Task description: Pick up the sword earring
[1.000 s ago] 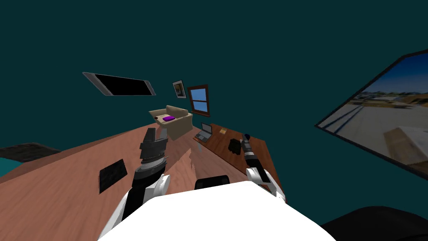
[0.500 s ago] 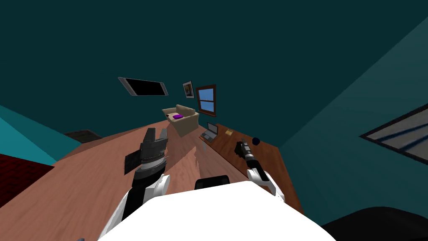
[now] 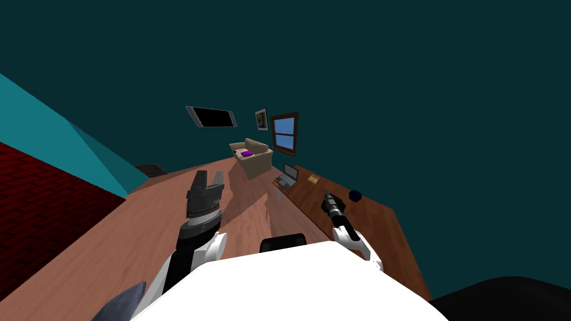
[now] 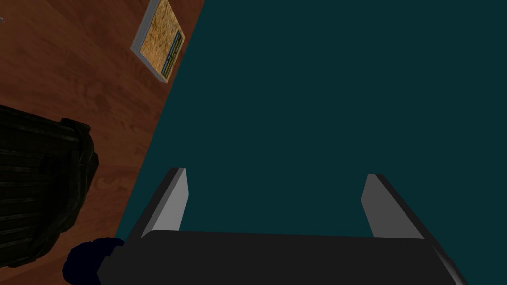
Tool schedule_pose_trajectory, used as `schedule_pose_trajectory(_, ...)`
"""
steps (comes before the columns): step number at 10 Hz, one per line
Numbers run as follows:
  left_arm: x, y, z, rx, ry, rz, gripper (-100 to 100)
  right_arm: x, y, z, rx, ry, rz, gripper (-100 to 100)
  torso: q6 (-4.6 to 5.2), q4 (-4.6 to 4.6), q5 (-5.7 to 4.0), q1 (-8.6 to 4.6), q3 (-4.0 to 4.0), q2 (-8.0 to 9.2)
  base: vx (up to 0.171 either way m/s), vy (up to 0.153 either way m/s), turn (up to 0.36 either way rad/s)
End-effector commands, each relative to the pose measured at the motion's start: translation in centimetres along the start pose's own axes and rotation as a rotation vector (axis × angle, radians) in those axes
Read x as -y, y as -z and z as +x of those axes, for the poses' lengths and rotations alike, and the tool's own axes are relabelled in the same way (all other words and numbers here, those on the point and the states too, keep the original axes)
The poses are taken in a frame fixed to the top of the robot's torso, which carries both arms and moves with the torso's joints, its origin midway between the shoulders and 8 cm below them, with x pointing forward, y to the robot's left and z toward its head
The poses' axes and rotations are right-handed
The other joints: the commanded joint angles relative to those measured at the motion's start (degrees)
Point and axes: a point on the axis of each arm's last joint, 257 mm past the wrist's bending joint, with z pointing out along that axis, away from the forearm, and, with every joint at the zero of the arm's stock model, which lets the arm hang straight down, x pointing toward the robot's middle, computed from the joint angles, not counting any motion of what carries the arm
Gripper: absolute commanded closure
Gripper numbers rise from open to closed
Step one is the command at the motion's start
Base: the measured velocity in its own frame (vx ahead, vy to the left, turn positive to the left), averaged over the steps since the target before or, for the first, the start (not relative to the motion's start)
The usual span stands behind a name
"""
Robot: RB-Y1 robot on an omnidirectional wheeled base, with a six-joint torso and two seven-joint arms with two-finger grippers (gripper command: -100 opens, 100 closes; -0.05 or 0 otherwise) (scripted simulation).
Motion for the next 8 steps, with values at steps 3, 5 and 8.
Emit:
schedule_pose_trajectory(3, 0.0, 0.0, 0.0, 0.000, 0.000, 0.000, 0, 4.3, 0.2, -1.0, 0.010, 0.007, 0.108, -100, 0.02, 0.00, 0.01, 0.04, -0.01, -0.01, 0.041, 0.037, 0.146)
schedule_pose_trajectory(5, 0.0, 0.0, 0.0, 0.000, 0.000, 0.000, 0, 7.2, 0.5, -1.9, 0.020, 0.011, 0.186, -100, -0.04, 0.02, -0.01, -0.04, 0.04, 0.06, 0.036, 0.022, 0.235)
schedule_pose_trajectory(8, 0.0, 0.0, 0.0, 0.000, 0.000, 0.000, 0, 11.0, 1.2, -2.9, 0.032, 0.012, 0.285, -100, -0.03, 0.01, -0.01, -0.03, 0.02, 0.03, 0.040, 0.017, 0.137)
